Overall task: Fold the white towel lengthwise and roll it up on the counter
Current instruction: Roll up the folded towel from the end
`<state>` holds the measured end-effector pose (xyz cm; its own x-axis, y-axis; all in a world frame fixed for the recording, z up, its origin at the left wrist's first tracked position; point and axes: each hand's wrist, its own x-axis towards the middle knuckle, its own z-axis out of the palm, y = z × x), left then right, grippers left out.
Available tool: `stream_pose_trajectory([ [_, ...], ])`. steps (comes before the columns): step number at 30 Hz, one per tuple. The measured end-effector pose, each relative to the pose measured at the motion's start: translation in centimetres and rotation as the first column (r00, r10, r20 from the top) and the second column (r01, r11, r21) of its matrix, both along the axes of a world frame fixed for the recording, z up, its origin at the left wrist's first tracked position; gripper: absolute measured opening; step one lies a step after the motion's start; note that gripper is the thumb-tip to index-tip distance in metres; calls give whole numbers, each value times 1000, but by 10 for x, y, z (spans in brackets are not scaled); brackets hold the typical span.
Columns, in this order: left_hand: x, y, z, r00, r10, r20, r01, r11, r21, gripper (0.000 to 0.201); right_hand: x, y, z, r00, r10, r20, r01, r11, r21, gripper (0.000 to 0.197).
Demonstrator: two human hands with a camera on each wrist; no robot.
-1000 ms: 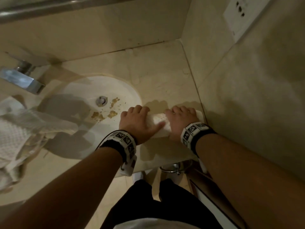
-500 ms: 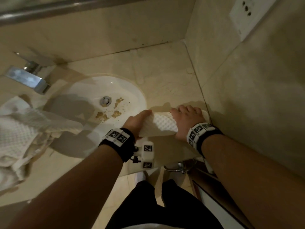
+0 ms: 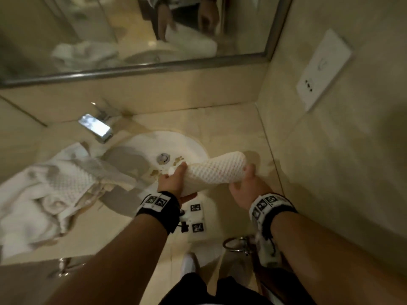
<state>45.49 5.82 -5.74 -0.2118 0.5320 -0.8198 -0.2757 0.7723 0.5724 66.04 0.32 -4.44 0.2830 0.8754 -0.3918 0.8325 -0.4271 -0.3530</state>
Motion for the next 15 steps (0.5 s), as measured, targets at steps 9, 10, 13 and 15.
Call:
stream_pose_trajectory([
  [9, -84, -47, 55, 998, 46, 40, -48, 998, 51, 53, -73, 47, 15, 285, -477, -831, 414, 843, -342, 82],
  [10, -95, -55, 58, 996, 70, 48, -72, 996, 46, 47, -80, 49, 12, 286, -470, -835, 392, 853, -345, 82],
  [13, -132, -73, 61, 991, 126, 44, -128, 991, 47, 38, -97, 49, 7, 299, -506, -809, 276, 857, -435, 85],
  [15, -156, -86, 62, 995, 100, 23, -101, 992, 70, 44, -113, 46, 8, 346, -522, -779, 212, 853, -477, 81],
])
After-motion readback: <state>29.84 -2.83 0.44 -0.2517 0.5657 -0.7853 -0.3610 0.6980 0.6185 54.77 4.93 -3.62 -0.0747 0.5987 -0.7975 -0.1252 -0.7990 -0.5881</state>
